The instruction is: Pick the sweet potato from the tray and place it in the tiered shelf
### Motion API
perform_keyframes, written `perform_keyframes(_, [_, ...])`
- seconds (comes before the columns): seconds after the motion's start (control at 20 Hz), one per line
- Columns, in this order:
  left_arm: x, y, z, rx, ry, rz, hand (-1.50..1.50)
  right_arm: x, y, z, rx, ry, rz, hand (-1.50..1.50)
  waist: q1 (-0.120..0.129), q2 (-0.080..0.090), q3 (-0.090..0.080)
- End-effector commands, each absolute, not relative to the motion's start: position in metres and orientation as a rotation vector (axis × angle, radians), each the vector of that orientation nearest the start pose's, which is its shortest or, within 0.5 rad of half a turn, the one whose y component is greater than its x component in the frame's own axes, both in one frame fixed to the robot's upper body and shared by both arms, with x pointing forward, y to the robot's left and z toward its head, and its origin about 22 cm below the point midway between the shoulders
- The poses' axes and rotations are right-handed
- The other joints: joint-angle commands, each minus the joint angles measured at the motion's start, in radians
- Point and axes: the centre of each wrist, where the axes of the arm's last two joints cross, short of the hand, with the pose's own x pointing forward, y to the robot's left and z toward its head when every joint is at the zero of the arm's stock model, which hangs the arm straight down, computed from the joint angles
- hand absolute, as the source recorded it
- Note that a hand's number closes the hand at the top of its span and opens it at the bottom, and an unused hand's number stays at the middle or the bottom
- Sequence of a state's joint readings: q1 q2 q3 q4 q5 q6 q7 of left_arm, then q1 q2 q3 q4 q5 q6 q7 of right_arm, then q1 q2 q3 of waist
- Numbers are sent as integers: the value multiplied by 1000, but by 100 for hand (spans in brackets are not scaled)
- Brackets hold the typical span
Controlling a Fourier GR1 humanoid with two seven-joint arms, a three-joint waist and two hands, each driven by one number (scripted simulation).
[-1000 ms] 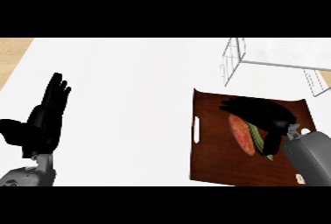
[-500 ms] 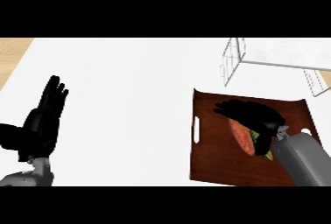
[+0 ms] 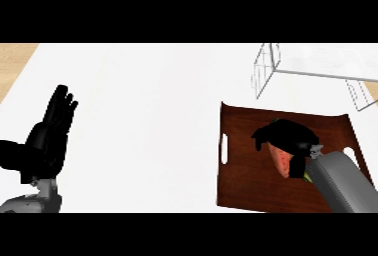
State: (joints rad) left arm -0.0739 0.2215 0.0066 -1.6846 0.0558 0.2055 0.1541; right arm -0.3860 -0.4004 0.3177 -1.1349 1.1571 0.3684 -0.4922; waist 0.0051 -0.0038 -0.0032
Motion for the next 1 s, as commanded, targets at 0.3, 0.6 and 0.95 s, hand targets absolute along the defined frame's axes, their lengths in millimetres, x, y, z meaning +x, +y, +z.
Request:
perform_keyframes(0.3, [252, 277, 52, 283, -1593, 62, 0, 313, -274, -17, -685, -1024, 1502, 150, -37, -4, 2])
perform_keyframes(0.6, [258, 276, 54, 248, -1592, 41, 0, 318, -257, -8, -888, -893, 1117, 150, -24, 0, 2])
perform_keyframes(0.95, [241, 280, 44, 261, -1602, 41, 0, 301, -220, 58, -796, -1062, 958, 150, -13, -1, 2])
